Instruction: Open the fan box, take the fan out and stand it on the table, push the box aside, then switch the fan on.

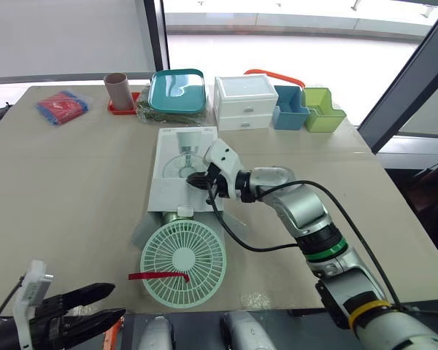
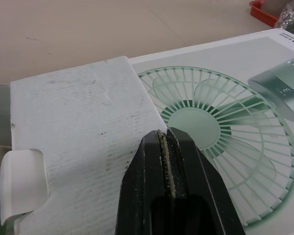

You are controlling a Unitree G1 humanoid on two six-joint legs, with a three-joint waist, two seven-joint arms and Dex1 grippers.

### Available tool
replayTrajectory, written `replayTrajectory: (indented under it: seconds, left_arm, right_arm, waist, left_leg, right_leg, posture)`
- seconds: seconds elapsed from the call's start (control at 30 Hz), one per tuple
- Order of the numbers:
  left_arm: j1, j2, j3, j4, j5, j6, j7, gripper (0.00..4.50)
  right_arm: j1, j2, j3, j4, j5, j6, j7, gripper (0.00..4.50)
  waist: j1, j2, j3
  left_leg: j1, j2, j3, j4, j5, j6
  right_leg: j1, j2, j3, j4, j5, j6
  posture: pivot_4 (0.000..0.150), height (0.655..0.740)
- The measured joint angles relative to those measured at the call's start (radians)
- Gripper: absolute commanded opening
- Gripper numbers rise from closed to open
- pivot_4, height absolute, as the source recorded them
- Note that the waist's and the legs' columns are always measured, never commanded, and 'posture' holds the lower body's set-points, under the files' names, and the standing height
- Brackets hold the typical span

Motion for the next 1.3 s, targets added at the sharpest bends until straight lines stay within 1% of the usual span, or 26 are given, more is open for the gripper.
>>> replayTrajectory:
  seconds: [0.03, 0.07, 0.13, 0.17, 0.23, 0.27, 0.3, 0.4, 0.5, 0.53, 0.6, 0.67, 0.7, 0.73, 0.77, 0.93, 1.0, 1.07, 1.1, 1.3]
  left_arm:
    - [-0.008, -0.032, -0.001, -0.002, 0.065, -0.069, 0.000, 4.42]
    - [-0.016, -0.048, -0.001, -0.002, 0.089, -0.097, 0.002, 4.42]
    - [-0.084, -0.110, -0.026, 0.041, 0.276, -0.329, -0.007, 4.42]
    - [-0.110, -0.124, -0.034, 0.055, 0.312, -0.383, -0.007, 4.42]
    - [-0.174, -0.163, -0.062, 0.102, 0.427, -0.551, -0.006, 4.42]
    - [-0.205, -0.177, -0.086, 0.139, 0.502, -0.673, -0.010, 4.42]
    - [-0.219, -0.191, -0.101, 0.165, 0.551, -0.755, -0.014, 4.42]
    - [-0.247, -0.198, -0.148, 0.246, 0.656, -0.944, -0.015, 4.42]
    - [-0.303, -0.189, -0.169, 0.357, 0.735, -1.147, -0.015, 4.42]
    - [-0.343, -0.174, -0.173, 0.431, 0.773, -1.274, -0.014, 4.42]
    - [-0.391, -0.137, -0.190, 0.525, 0.824, -1.468, -0.005, 4.42]
    - [-0.423, -0.120, -0.205, 0.581, 0.849, -1.578, 0.012, 4.42]
    - [-0.465, -0.111, -0.205, 0.658, 0.896, -1.723, 0.034, 4.42]
    - [-0.482, -0.112, -0.203, 0.679, 0.917, -1.779, 0.043, 4.42]
    - [-0.525, -0.113, -0.196, 0.727, 0.969, -1.909, 0.070, 4.42]
    - [-0.588, -0.085, -0.206, 0.847, 1.072, -2.107, 0.143, 4.42]
    - [-0.608, -0.088, -0.203, 0.860, 1.142, -2.163, 0.188, 4.42]
    - [-0.629, -0.096, -0.194, 0.852, 1.212, -2.180, 0.235, 4.42]
    - [-0.633, -0.097, -0.194, 0.852, 1.219, -2.180, 0.243, 4.42]
    - [-0.658, -0.133, -0.189, 0.819, 1.322, -2.181, 0.402, 4.42]
  right_arm:
    - [-0.005, 0.005, 0.000, 0.011, -0.001, -0.006, 0.003, 0.00]
    - [-0.007, 0.007, 0.000, 0.016, -0.001, -0.009, 0.005, 0.00]
    - [-0.024, 0.017, 0.002, 0.044, -0.010, -0.027, 0.016, 0.00]
    - [-0.027, 0.018, 0.002, 0.051, -0.012, -0.032, 0.018, 0.00]
    - [-0.031, 0.026, 0.003, 0.071, -0.021, -0.048, 0.022, 0.00]
    - [-0.033, 0.029, 0.003, 0.079, -0.027, -0.060, 0.024, 0.00]
    - [-0.035, 0.032, 0.003, 0.084, -0.031, -0.066, 0.026, 0.00]
    - [-0.039, 0.036, 0.003, 0.096, -0.038, -0.078, 0.033, 0.00]
    - [-0.047, 0.039, 0.002, 0.109, -0.041, -0.081, 0.039, 0.00]
    - [-0.048, 0.041, 0.001, 0.113, -0.044, -0.082, 0.039, 0.00]
    - [-0.049, 0.040, 0.001, 0.113, -0.047, -0.085, 0.041, 0.00]
    - [-0.049, 0.041, 0.000, 0.113, -0.048, -0.085, 0.041, 0.00]
    - [-0.049, 0.040, 0.000, 0.113, -0.048, -0.085, 0.041, 0.00]
    - [-0.049, 0.041, -0.001, 0.113, -0.048, -0.085, 0.041, 0.00]
    - [-0.049, 0.041, -0.001, 0.113, -0.050, -0.084, 0.040, 0.00]
    - [-0.048, 0.040, -0.002, 0.112, -0.051, -0.083, 0.040, 0.00]
    - [-0.048, 0.041, -0.004, 0.110, -0.051, -0.078, 0.039, 0.00]
    - [-0.048, 0.041, -0.005, 0.110, -0.053, -0.076, 0.037, 0.00]
    - [-0.048, 0.041, -0.005, 0.110, -0.053, -0.076, 0.037, 0.00]
    - [-0.041, 0.040, -0.006, 0.089, -0.055, -0.059, 0.027, 0.00]
  waist:
    - [0.000, 0.000, 0.000]
    - [-0.001, 0.000, 0.000]
    - [-0.001, 0.000, 0.000]
    - [0.000, 0.000, 0.000]
    - [-0.001, -0.001, -0.001]
    - [-0.001, -0.002, -0.001]
    - [-0.003, -0.002, -0.001]
    - [-0.003, -0.002, -0.001]
    - [-0.003, -0.002, -0.001]
    - [-0.002, -0.002, -0.001]
    - [-0.003, -0.002, -0.001]
    - [-0.004, -0.002, -0.001]
    - [-0.003, -0.002, -0.001]
    - [-0.003, -0.002, -0.001]
    - [-0.003, -0.002, -0.001]
    - [-0.004, -0.002, -0.001]
    - [-0.004, -0.002, -0.002]
    - [-0.004, -0.002, -0.001]
    - [-0.004, -0.002, -0.001]
    - [-0.004, -0.002, -0.002]
  left_leg:
    - [0.000, 0.000, 0.001, 0.000, 0.000, 0.000]
    - [0.000, 0.000, 0.002, 0.000, 0.000, 0.000]
    - [0.000, 0.000, 0.002, 0.000, 0.000, 0.000]
    - [0.000, 0.000, 0.001, 0.000, 0.000, -0.001]
    - [0.000, 0.001, 0.002, 0.000, 0.001, -0.001]
    - [0.001, 0.001, 0.003, 0.000, 0.001, -0.001]
    - [0.001, 0.001, 0.003, 0.000, 0.000, -0.001]
    - [0.000, 0.002, 0.003, 0.000, 0.000, 0.000]
    - [0.000, 0.002, 0.003, 0.000, 0.000, 0.000]
    - [0.000, 0.003, 0.002, 0.000, 0.000, 0.000]
    - [0.001, 0.003, 0.004, 0.000, 0.000, 0.000]
    - [0.001, 0.003, 0.004, 0.000, 0.000, 0.000]
    - [0.001, 0.004, 0.004, 0.000, 0.000, 0.000]
    - [0.000, 0.003, 0.003, 0.000, 0.000, 0.000]
    - [0.000, 0.004, 0.003, 0.000, 0.000, 0.000]
    - [0.000, 0.005, 0.003, 0.000, 0.000, 0.000]
    - [0.000, 0.005, 0.002, 0.000, 0.000, 0.000]
    - [0.000, 0.005, 0.003, 0.000, 0.000, 0.000]
    - [0.000, 0.005, 0.003, 0.000, 0.000, 0.000]
    - [0.000, 0.005, 0.002, 0.000, 0.000, 0.000]
  right_leg:
    - [0.000, 0.000, 0.001, 0.000, 0.000, 0.001]
    - [0.000, 0.000, 0.001, 0.000, 0.000, 0.001]
    - [0.000, 0.000, 0.001, -0.001, 0.002, -0.001]
    - [0.000, 0.000, 0.000, -0.001, 0.002, -0.001]
    - [0.000, 0.000, 0.001, -0.001, 0.003, -0.001]
    - [0.000, 0.000, 0.001, -0.001, 0.003, -0.001]
    - [0.000, 0.000, 0.001, -0.002, 0.003, -0.001]
    - [0.000, 0.000, 0.001, -0.002, 0.003, -0.001]
    - [0.000, 0.001, 0.000, -0.002, 0.003, -0.001]
    - [0.000, 0.001, -0.001, -0.002, 0.004, -0.002]
    - [0.000, 0.000, 0.000, -0.002, 0.005, -0.002]
    - [0.000, 0.000, -0.001, -0.002, 0.005, -0.002]
    - [0.000, 0.000, -0.001, -0.002, 0.005, -0.002]
    - [0.000, 0.000, -0.002, -0.002, 0.005, -0.002]
    - [0.000, 0.000, -0.002, -0.002, 0.005, -0.002]
    - [0.000, 0.000, -0.003, -0.002, 0.006, -0.002]
    - [0.000, 0.000, -0.004, -0.002, 0.007, -0.001]
    - [0.000, 0.000, -0.004, -0.002, 0.009, 0.000]
    - [0.000, 0.000, -0.004, -0.002, 0.009, 0.000]
    - [0.000, 0.000, -0.005, -0.002, 0.009, 0.000]
  posture:
    - [0.150, 0.7400]
    - [0.150, 0.7400]
    - [0.150, 0.7400]
    - [0.150, 0.7400]
    - [0.150, 0.7400]
    - [0.150, 0.7400]
    - [0.150, 0.7400]
    - [0.150, 0.7400]
    - [0.150, 0.7400]
    - [0.150, 0.7400]
    - [0.150, 0.7400]
    - [0.150, 0.7400]
    - [0.150, 0.7400]
    - [0.150, 0.7400]
    - [0.150, 0.7400]
    - [0.150, 0.7400]
    - [0.150, 0.7400]
    - [0.150, 0.7400]
    - [0.150, 0.7400]
    - [0.150, 0.7400]
